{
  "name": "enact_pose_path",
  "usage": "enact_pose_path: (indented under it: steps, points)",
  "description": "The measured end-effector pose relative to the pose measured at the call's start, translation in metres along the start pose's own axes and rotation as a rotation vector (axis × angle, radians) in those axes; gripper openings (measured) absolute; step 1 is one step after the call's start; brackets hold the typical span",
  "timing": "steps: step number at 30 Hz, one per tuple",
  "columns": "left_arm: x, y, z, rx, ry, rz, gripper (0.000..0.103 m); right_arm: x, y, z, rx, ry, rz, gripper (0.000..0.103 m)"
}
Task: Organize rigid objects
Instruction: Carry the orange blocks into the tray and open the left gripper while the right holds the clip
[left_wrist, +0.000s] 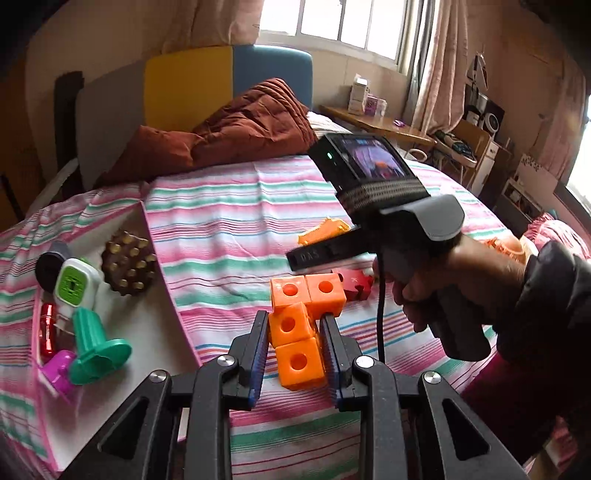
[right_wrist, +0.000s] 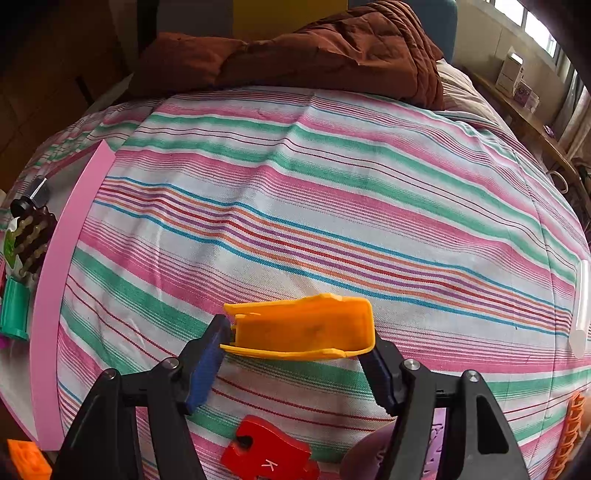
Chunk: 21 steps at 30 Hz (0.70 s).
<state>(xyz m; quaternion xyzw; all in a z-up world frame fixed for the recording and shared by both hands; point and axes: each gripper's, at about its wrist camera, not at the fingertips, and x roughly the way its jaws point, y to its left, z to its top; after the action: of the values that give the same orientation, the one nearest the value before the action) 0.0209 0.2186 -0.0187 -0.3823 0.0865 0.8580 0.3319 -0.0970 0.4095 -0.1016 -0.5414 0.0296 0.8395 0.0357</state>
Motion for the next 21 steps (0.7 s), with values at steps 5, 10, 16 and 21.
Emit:
enact_pose_path:
  steps: [5, 10, 16, 21]
  points:
    - [-0.011, 0.02, 0.004, -0.049, -0.01, 0.042, 0.028, -0.001, 0.004, -0.002, -0.012, -0.012, -0.009, 0.069]
    - [-0.021, 0.039, 0.001, -0.087, -0.022, 0.087, 0.028, 0.001, 0.011, 0.002, -0.026, -0.026, -0.021, 0.069]
    - [-0.028, 0.058, -0.005, -0.13, -0.02, 0.106, 0.028, -0.003, 0.007, -0.006, -0.034, -0.034, -0.023, 0.069]
    - [-0.025, 0.071, -0.012, -0.164, -0.002, 0.111, 0.028, -0.003, 0.008, -0.006, -0.038, -0.039, -0.026, 0.069]
